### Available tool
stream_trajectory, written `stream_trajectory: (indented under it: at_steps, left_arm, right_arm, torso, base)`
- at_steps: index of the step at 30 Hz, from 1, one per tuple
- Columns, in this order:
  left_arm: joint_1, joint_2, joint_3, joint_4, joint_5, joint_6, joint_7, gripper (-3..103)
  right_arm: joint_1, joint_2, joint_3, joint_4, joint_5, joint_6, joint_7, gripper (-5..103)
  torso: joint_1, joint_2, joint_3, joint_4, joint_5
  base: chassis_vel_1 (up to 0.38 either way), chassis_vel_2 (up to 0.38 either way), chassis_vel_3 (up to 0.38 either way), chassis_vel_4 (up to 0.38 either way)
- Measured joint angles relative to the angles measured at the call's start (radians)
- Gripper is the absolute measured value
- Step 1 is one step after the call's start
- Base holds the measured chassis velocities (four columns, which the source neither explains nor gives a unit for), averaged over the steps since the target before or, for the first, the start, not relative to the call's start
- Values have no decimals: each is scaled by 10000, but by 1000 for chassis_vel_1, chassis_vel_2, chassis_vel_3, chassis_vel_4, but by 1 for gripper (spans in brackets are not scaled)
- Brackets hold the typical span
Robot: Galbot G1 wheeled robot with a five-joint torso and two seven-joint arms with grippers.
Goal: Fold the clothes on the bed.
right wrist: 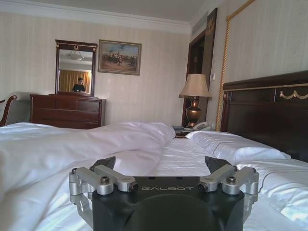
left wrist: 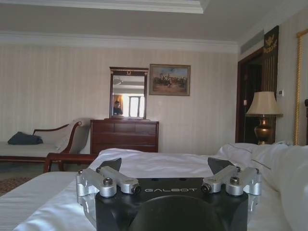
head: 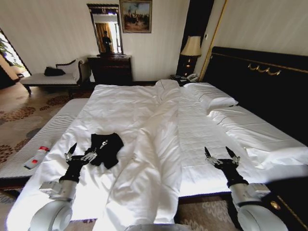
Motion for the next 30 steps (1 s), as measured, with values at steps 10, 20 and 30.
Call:
stream_trajectory:
  at_steps: [10,20,30]
  left_arm:
    - [28,5,-45,13,-35,1,0,100]
    - [9,-23,-32,63,-37,-3,3,100]
    - [-11,-31,-42,99,-45,-14,8,100]
  right_arm:
    - [35,35,-5,-27,10,-4,0,100]
    - [-22,49,33,40,30,-17,-6,100]
    - [-329,171,-108,463,313,-324,-144,100]
  torso:
    - [0,1,0,1,-1]
    - [0,0,0,0,0]
    - [0,0,0,0,-3]
  base:
    - [172,164,-160,-159]
    - [163,162,-161,-167]
    - [132,131,-125,-136]
